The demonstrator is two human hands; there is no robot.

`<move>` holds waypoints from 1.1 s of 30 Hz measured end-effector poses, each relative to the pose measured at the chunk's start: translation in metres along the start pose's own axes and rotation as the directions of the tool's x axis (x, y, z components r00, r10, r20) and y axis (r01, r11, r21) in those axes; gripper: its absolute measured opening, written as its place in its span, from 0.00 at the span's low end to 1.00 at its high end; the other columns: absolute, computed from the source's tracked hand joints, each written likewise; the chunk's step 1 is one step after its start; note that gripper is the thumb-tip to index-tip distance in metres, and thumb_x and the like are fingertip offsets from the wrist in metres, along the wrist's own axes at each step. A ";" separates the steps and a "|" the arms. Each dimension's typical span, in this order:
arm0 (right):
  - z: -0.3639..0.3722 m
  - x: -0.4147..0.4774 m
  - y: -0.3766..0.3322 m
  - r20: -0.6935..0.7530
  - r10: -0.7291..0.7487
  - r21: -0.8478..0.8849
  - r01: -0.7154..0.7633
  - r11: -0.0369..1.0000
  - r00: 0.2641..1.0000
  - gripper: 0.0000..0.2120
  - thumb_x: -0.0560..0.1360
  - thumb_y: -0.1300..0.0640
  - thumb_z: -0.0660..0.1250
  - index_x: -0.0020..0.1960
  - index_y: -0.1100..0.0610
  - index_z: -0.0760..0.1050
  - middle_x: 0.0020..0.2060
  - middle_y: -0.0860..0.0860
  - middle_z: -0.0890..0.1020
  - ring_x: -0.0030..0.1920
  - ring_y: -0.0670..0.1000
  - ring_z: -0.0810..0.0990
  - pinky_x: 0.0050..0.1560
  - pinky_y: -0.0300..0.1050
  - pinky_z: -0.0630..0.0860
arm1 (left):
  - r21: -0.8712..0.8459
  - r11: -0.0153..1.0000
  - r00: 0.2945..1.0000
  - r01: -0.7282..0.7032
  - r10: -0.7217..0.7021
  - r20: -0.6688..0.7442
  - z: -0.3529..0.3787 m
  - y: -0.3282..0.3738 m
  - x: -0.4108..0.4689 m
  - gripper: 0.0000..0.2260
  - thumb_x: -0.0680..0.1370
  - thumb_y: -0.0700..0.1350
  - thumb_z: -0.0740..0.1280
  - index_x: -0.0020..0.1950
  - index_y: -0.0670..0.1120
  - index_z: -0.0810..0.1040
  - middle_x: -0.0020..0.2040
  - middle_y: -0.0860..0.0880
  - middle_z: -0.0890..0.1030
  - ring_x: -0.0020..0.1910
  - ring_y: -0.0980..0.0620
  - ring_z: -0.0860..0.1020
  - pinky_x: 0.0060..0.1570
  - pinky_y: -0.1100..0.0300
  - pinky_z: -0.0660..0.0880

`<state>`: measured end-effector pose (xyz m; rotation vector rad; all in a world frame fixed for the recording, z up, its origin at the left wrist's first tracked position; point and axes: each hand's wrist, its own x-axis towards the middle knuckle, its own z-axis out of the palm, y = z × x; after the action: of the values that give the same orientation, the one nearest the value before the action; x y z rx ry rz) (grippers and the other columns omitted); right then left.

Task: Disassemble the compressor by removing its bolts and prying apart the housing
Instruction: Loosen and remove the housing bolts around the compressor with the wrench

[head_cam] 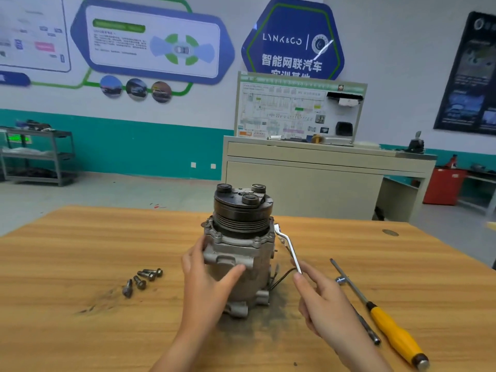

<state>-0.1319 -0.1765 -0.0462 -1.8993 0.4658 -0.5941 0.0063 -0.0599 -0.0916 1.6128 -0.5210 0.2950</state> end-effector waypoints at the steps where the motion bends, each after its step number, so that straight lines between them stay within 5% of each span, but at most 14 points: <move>1: -0.002 -0.001 0.002 0.002 -0.019 -0.046 0.019 0.999 1.000 0.10 0.79 0.53 0.58 0.57 0.41 0.69 0.25 0.38 0.67 0.25 0.37 0.65 0.28 0.30 0.60 | -0.016 1.000 1.000 0.010 -0.010 -0.012 -0.001 0.000 0.002 0.37 0.68 0.48 0.76 0.70 0.58 0.60 0.59 0.57 0.64 0.53 0.69 0.65 0.57 0.66 0.62; 4: -0.010 -0.002 0.006 0.031 -0.053 -0.150 0.057 0.987 0.998 0.13 0.79 0.52 0.58 0.62 0.41 0.68 0.20 0.35 0.67 0.26 0.35 0.65 0.29 0.29 0.61 | -0.059 0.998 0.996 0.000 -0.005 -0.088 -0.004 -0.002 0.011 0.35 0.69 0.50 0.74 0.72 0.54 0.60 0.60 0.55 0.66 0.58 0.60 0.68 0.57 0.62 0.64; 9: -0.022 0.001 0.001 0.064 -0.103 -0.298 0.118 0.947 0.993 0.17 0.79 0.51 0.57 0.68 0.43 0.67 0.18 0.34 0.69 0.25 0.34 0.70 0.29 0.29 0.62 | -0.032 0.996 0.995 -0.077 0.075 -0.062 0.001 -0.006 0.025 0.25 0.76 0.50 0.65 0.72 0.49 0.62 0.64 0.55 0.64 0.63 0.61 0.64 0.62 0.61 0.61; 13: -0.027 0.004 -0.005 0.076 -0.153 -0.349 0.170 0.922 0.985 0.18 0.79 0.51 0.56 0.66 0.35 0.63 0.20 0.38 0.71 0.26 0.40 0.70 0.34 0.36 0.68 | -0.009 0.989 0.986 -0.149 0.148 -0.073 0.002 -0.020 0.029 0.15 0.80 0.45 0.60 0.67 0.47 0.69 0.61 0.53 0.70 0.62 0.58 0.68 0.60 0.60 0.63; 16: -0.030 0.009 -0.009 0.077 -0.179 -0.381 0.195 0.904 0.981 0.20 0.80 0.52 0.56 0.69 0.36 0.61 0.25 0.34 0.67 0.29 0.35 0.69 0.37 0.25 0.67 | -0.024 0.990 0.988 -0.140 0.138 -0.072 0.003 -0.026 0.029 0.15 0.81 0.46 0.58 0.68 0.46 0.69 0.60 0.55 0.71 0.61 0.57 0.69 0.58 0.59 0.64; 26: -0.034 0.019 -0.022 0.178 -0.168 -0.592 0.242 0.769 0.970 0.21 0.80 0.52 0.56 0.64 0.28 0.57 0.20 0.27 0.69 0.27 0.29 0.69 0.32 0.25 0.66 | -0.020 0.990 0.989 -0.142 0.141 -0.042 -0.003 -0.020 0.017 0.20 0.79 0.50 0.58 0.70 0.48 0.66 0.63 0.58 0.69 0.60 0.68 0.66 0.61 0.67 0.62; 29: -0.039 0.022 -0.028 0.183 -0.191 -0.682 0.264 0.682 0.964 0.21 0.79 0.50 0.56 0.67 0.29 0.58 0.34 0.36 0.79 0.35 0.35 0.75 0.38 0.30 0.71 | 0.011 0.989 0.989 -0.146 0.146 -0.038 -0.004 -0.024 0.018 0.19 0.80 0.46 0.59 0.71 0.47 0.66 0.62 0.58 0.68 0.58 0.75 0.64 0.55 0.82 0.59; 31: -0.041 0.024 -0.039 0.223 -0.188 -0.782 0.291 0.552 0.957 0.21 0.80 0.48 0.53 0.68 0.29 0.55 0.52 0.43 0.81 0.49 0.45 0.78 0.50 0.44 0.76 | 0.027 0.988 0.987 -0.153 0.154 -0.040 -0.005 -0.024 0.020 0.19 0.80 0.45 0.59 0.70 0.46 0.67 0.63 0.57 0.69 0.58 0.73 0.65 0.54 0.84 0.58; 33: -0.044 0.030 -0.053 0.271 -0.167 -0.850 0.317 0.422 0.948 0.21 0.80 0.48 0.52 0.70 0.31 0.54 0.59 0.44 0.78 0.55 0.49 0.76 0.51 0.47 0.75 | 0.032 0.986 0.986 -0.163 0.164 -0.029 -0.006 -0.024 0.020 0.18 0.80 0.46 0.60 0.70 0.48 0.67 0.62 0.58 0.69 0.58 0.74 0.66 0.54 0.83 0.59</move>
<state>-0.1318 -0.2060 0.0229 -3.0742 0.4374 -0.3921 0.0363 -0.0565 -0.1019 1.5941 -0.6281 0.4521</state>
